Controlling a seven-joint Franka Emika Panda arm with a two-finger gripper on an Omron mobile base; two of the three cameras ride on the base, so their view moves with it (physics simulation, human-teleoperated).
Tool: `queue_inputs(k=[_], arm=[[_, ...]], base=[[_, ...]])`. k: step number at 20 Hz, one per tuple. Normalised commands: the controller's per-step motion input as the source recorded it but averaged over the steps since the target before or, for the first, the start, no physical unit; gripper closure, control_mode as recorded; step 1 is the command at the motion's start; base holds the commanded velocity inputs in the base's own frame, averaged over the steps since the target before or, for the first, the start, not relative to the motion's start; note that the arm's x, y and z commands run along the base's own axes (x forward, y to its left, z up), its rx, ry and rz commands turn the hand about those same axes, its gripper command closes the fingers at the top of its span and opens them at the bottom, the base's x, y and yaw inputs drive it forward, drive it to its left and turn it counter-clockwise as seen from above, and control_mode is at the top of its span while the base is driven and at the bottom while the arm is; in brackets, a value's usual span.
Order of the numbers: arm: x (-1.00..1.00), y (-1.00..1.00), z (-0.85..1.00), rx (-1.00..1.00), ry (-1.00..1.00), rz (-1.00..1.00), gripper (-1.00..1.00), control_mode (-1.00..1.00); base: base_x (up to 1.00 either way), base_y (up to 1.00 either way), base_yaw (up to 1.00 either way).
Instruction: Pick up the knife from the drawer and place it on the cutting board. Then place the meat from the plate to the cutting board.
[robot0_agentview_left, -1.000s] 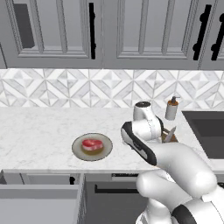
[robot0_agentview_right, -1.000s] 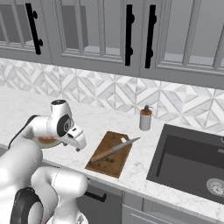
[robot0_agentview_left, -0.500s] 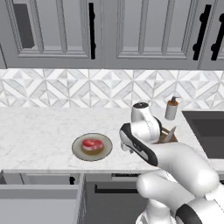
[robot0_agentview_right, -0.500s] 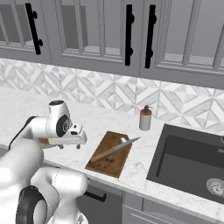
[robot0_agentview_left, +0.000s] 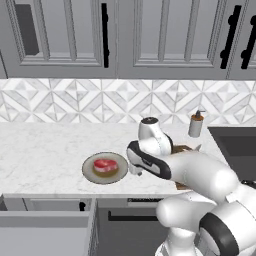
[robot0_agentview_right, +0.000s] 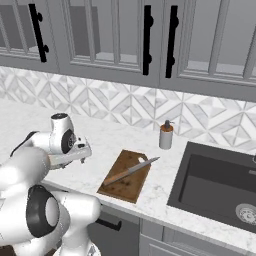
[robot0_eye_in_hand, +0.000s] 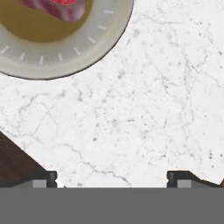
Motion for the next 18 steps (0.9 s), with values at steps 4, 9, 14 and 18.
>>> queue_inputs(k=[4,9,14,18], arm=[[0.49,0.61,0.00,0.00,0.04,0.26,-1.00,-1.00],[0.53,0.45,0.00,0.00,0.01,0.17,-1.00,-1.00],[0.37,0.18,-0.03,0.00,0.00,0.09,-1.00,-1.00],[0.28,0.11,-0.11,0.00,-0.02,0.07,-1.00,-1.00]], base=[[0.00,0.00,0.00],[0.00,0.00,0.00],[0.00,0.00,0.00],[0.00,0.00,0.00]])
